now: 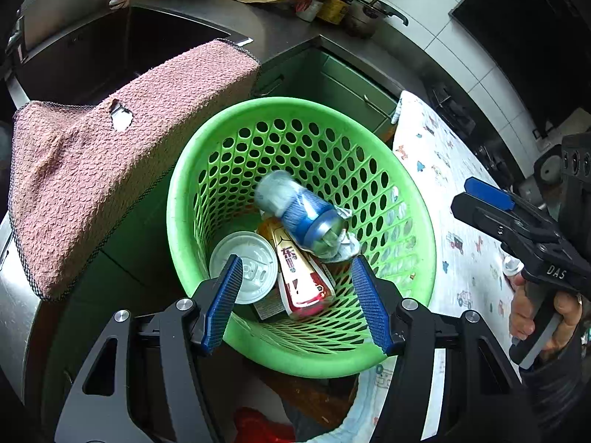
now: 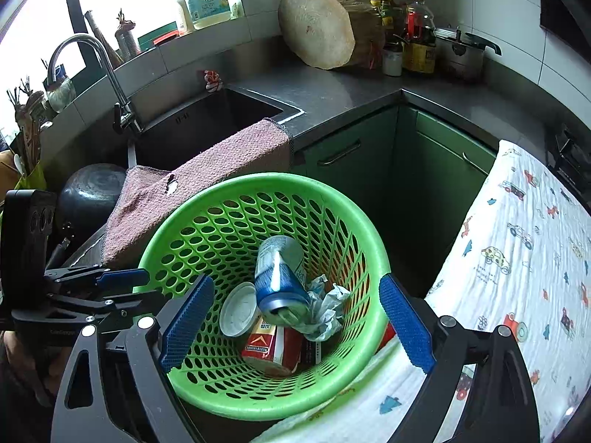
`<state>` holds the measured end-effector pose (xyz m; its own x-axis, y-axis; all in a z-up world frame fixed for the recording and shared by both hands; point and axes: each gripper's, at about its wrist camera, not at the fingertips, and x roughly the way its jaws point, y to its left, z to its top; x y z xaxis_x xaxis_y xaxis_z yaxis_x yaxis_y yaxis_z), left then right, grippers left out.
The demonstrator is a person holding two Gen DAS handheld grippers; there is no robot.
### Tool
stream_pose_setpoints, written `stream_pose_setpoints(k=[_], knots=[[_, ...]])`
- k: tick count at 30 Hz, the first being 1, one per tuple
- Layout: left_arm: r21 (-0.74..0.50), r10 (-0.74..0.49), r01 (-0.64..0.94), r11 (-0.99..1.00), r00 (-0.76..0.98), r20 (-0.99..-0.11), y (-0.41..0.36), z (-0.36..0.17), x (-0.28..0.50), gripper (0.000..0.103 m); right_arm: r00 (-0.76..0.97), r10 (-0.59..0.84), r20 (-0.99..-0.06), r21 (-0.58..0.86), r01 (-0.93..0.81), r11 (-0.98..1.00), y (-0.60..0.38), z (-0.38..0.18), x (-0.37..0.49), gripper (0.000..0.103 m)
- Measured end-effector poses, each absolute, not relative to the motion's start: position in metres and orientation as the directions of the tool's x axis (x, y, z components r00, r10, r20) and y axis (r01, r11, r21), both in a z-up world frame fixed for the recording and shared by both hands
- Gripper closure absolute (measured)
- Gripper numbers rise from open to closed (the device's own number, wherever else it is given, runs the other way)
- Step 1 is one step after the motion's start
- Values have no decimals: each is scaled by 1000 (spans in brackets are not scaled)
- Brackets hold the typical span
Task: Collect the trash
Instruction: 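Lower the blue-and-silver can into the green basket and open the right tool, then move both tools back over the remaining trash on the table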
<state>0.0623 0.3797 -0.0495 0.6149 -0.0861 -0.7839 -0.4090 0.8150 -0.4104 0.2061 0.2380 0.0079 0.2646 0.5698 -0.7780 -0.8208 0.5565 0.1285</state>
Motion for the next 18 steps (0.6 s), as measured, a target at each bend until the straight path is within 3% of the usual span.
stream_pose_setpoints(k=[9, 12, 18], knots=[[-412, -112, -354, 840, 628, -770, 350, -36, 71, 41, 313, 579, -752, 136, -787, 602, 163, 23, 194, 14], [-408, -115, -335, 849, 636, -763, 338, -30, 77, 29, 341, 567, -750, 130, -763, 633, 130, 25, 193, 13], [-395, -135, -289, 872, 634, -761, 310, -22, 94, 29, 418, 499, -759, 76, -704, 706, 56, 26, 200, 13]])
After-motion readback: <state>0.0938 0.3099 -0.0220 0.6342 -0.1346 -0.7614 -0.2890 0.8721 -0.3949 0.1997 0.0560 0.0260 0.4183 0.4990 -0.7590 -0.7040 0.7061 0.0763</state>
